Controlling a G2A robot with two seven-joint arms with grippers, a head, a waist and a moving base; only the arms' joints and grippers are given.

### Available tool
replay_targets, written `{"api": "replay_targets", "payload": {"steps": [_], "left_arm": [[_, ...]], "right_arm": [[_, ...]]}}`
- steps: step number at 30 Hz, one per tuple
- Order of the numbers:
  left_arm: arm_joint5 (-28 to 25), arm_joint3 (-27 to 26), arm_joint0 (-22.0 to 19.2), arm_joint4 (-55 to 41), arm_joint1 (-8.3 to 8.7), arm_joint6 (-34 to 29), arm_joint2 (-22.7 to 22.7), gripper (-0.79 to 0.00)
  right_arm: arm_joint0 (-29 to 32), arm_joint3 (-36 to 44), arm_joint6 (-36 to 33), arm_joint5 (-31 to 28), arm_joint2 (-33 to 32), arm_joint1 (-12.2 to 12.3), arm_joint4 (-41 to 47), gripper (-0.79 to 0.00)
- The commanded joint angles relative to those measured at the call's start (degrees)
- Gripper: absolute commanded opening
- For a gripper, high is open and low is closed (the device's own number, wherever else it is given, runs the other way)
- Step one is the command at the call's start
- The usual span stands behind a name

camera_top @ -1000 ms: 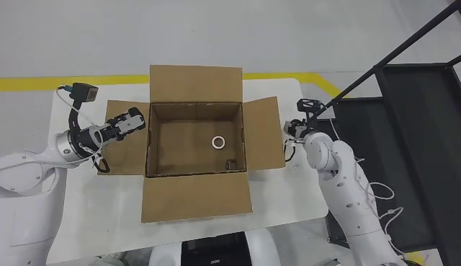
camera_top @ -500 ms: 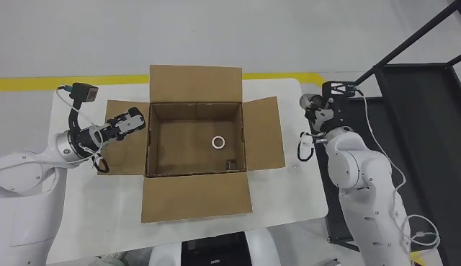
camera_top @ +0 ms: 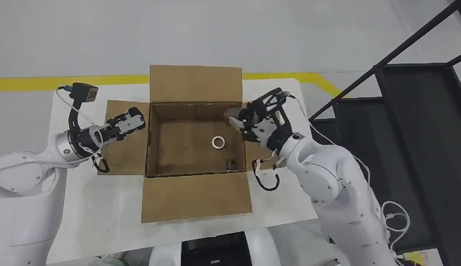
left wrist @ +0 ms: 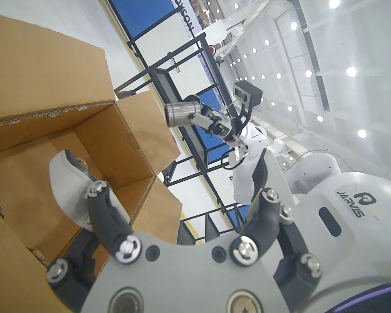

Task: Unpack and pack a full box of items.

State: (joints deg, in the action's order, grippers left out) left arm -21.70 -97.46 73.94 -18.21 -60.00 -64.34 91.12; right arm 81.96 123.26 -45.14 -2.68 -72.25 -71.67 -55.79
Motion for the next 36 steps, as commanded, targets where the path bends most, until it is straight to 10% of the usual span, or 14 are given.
{"api": "replay_targets", "payload": {"steps": [1,14,36], "left_arm": [[0.00,0.00,0.00,0.00,0.00,0.00,0.00,0.000],[0.00,0.00,0.00,0.00,0.00,0.00,0.00,0.000],[0.00,0.00,0.00,0.00,0.00,0.00,0.00,0.000]], "right_arm": [[-2.04,-3.64,-0.10,0.86,4.18,-0.35,-1.75,-0.785],[-15.92,-25.91,-3.58,7.00,22.07,-3.91,-9.30,-0.785],[-25.74,-45.60,-0.29,9.50,29.47,-8.76,-7.28,-0.785]]}}
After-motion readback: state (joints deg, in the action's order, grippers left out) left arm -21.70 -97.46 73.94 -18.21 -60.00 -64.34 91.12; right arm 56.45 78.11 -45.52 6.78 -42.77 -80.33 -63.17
